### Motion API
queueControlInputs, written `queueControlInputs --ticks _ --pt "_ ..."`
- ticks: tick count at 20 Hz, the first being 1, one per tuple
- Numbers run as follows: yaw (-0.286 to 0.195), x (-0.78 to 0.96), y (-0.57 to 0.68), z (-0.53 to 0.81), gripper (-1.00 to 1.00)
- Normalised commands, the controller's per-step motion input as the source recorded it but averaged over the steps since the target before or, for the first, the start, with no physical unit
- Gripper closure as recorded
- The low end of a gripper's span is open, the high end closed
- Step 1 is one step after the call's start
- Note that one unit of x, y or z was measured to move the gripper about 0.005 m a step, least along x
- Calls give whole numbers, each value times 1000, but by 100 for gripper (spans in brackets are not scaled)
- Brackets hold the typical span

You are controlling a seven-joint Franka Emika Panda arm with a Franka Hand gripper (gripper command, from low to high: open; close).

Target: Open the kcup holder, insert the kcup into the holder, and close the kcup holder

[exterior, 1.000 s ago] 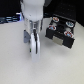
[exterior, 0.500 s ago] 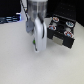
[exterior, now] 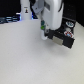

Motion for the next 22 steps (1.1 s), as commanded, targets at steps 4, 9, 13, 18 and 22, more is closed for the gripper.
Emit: queueControlInputs --ticks 4,9,13,18,22 --pt "21 -87 700 334 100" --pt "28 -72 669 256 100" --pt "45 -216 664 160 100" --pt "66 -199 568 13 100" --pt "56 -38 341 -94 100"
